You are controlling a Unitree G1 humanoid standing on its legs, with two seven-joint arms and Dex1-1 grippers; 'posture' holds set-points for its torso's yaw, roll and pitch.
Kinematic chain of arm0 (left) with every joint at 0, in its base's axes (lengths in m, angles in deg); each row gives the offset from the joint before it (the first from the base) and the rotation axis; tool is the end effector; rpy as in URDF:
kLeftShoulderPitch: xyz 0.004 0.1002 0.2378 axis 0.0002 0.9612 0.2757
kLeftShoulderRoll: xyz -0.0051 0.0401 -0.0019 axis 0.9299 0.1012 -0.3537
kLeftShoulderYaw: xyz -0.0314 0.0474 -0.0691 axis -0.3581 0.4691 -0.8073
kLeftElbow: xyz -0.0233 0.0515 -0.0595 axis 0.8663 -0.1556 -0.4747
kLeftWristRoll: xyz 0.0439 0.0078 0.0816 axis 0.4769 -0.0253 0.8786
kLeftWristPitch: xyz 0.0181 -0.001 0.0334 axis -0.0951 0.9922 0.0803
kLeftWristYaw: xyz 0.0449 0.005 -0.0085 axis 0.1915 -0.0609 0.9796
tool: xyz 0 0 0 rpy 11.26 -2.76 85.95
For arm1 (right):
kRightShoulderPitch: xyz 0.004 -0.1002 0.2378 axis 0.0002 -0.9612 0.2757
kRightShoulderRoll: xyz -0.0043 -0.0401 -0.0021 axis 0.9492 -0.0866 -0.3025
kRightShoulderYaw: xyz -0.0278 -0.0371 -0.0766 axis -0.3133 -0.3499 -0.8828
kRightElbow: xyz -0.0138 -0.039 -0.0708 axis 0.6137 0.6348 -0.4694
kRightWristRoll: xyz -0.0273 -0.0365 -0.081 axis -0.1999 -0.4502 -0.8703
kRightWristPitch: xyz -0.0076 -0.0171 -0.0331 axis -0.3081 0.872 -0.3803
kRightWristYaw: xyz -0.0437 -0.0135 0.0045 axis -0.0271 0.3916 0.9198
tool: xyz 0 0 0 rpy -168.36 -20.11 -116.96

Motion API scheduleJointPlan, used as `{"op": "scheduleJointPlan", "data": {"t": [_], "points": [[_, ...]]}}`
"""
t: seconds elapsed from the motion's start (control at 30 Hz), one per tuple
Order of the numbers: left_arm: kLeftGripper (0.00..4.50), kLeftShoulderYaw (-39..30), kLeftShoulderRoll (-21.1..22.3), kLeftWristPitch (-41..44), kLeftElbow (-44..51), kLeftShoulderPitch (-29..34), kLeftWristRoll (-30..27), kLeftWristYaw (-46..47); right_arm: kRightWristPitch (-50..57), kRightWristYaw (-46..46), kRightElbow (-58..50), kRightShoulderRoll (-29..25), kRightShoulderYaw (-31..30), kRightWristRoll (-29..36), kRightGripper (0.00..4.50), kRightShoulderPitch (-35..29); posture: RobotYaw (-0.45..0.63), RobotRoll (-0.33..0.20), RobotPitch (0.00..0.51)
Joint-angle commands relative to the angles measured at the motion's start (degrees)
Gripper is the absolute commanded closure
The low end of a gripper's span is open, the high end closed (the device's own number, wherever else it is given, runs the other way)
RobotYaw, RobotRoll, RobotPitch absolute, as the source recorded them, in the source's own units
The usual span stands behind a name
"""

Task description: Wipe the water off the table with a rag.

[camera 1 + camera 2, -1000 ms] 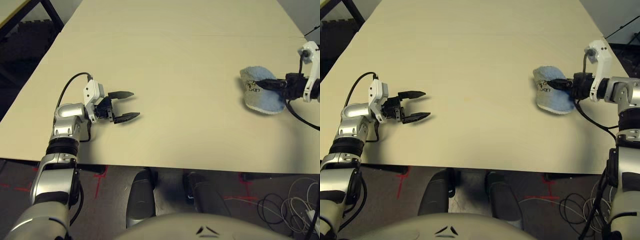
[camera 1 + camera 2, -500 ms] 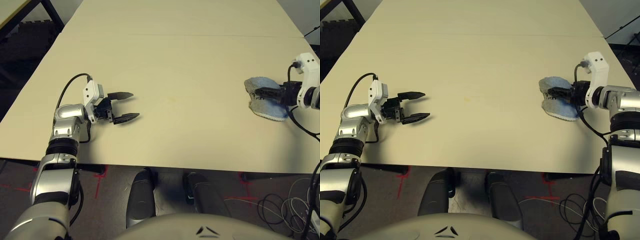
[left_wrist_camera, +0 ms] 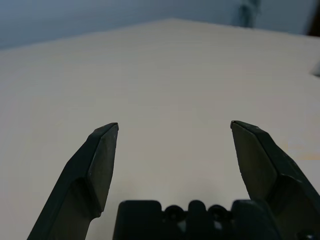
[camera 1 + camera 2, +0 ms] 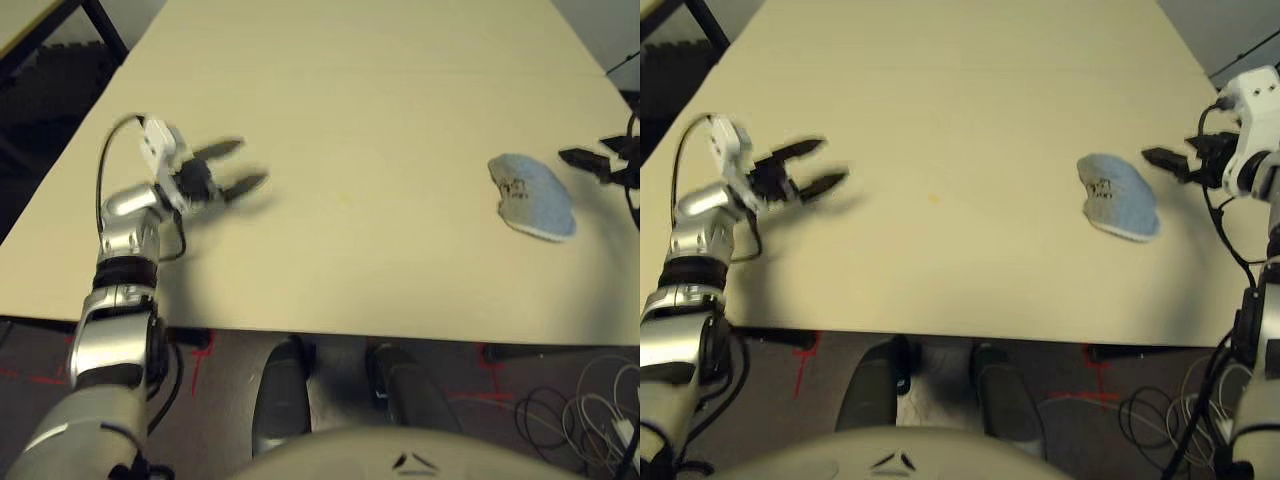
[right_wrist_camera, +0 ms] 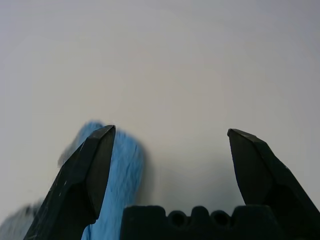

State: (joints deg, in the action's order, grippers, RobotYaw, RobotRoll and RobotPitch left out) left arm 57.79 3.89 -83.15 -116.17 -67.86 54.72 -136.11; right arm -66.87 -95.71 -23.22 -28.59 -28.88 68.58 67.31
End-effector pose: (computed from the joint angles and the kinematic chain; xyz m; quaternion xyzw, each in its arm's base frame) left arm 0.2990 0.2981 0.1656 0.0398 -0.1091 -0.2757 0.9542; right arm 0.2680 -0.3650 0.2008 -0.0685 0.0833 0.1101 0.9881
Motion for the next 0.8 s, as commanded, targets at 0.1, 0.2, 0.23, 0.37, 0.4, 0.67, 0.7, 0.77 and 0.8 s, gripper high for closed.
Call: {"op": "scheduleJointPlan", "data": {"t": [0.1,0.2,0.23,0.37,0.4,0.67,0.7,0.77,0.8], "points": [[0.0,-3.21,2.6,1.64,-5.58,-1.6,0.78,10.37,-8.88,6.2,3.21,2.85,6.24,3.29,0.03,-1.18,0.14,0.0,0.147],[0.0,-3.99,3.7,1.5,-7.0,-1.39,1.33,14.41,-13.79,11.08,5.09,4.09,9.33,4.39,0.03,-1.84,0.15,0.0,0.143],[0.0,-4.37,3.88,0.94,-7.46,-1.21,1.43,15.94,-15.48,12.8,5.61,4.43,10.22,4.68,0.03,-2.12,0.15,0.0,0.143],[0.0,-5.17,4.14,-0.74,-8.36,-0.68,1.79,19.34,-20.1,16.94,6.64,5.62,12.99,6.03,0.03,-3.1,0.16,0.0,0.141],[0.0,-5.42,4.15,-0.99,-8.52,-0.67,1.79,19.89,-20.83,17.74,6.87,5.85,13.55,6.33,0.03,-3.31,0.16,0.0,0.141],[0.0,-6.11,4.02,-2.15,-9.87,-0.7,2.12,21.77,-24.52,21.98,7.43,6.92,15.73,7.28,0.03,-4.78,0.16,0.0,0.146],[0.0,-6.1,4.05,-2.21,-10.0,-0.76,2.17,21.83,-24.38,22.32,7.58,6.98,15.84,7.39,0.03,-4.84,0.16,0.0,0.148],[0.0,-6.08,4.11,-2.3,-10.21,-0.89,2.25,21.92,-24.02,22.92,7.83,7.13,15.93,7.57,0.03,-4.95,0.15,0.0,0.148],[0.0,-6.07,4.14,-2.37,-10.3,-0.97,2.28,21.95,-23.96,23.05,7.88,7.21,15.9,7.59,0.03,-4.99,0.15,0.0,0.15]]}}
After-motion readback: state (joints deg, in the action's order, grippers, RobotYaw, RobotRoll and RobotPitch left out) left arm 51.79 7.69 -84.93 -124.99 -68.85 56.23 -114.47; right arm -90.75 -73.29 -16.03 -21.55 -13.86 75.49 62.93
